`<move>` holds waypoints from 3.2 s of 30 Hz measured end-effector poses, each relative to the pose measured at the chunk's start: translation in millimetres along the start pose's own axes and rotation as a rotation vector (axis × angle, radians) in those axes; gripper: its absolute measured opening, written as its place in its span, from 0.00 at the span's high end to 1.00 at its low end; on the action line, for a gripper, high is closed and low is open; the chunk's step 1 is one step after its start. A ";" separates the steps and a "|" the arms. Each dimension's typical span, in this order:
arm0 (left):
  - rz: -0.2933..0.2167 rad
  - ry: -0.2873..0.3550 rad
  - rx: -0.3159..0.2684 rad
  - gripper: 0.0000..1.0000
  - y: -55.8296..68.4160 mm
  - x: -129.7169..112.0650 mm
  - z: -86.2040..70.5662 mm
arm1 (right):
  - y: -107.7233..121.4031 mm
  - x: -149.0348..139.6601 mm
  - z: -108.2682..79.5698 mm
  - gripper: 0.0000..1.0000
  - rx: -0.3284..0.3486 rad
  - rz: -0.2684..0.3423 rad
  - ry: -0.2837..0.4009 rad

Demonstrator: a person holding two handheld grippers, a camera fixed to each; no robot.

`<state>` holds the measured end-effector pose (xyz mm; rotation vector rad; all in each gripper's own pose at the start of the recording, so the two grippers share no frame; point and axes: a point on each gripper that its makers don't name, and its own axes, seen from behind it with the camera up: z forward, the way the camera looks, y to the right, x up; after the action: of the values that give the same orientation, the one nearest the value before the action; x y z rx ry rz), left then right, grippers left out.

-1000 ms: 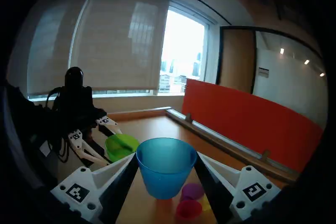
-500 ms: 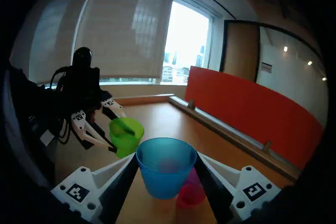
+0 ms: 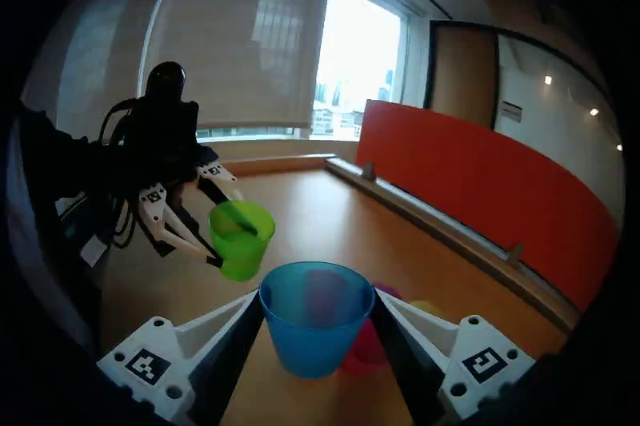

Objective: Pour water

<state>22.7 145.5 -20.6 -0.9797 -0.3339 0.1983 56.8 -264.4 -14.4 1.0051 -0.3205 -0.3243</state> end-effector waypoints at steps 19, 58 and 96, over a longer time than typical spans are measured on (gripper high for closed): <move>0.034 -0.152 -0.053 0.21 12.9 -39.8 15.4 | -14.2 -52.3 16.7 0.09 0.067 -0.057 -0.125; 0.055 -0.288 -0.110 0.21 14.4 -80.3 44.0 | -19.5 -102.9 45.2 0.08 0.150 -0.066 -0.253; 0.061 -0.320 -0.115 0.21 15.1 -104.4 57.8 | -19.3 -125.3 58.4 0.08 0.164 -0.062 -0.274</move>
<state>-95.7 166.1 -23.2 -1.0732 -0.6140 0.3968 -82.7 -267.7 -15.9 1.1346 -0.5714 -0.4996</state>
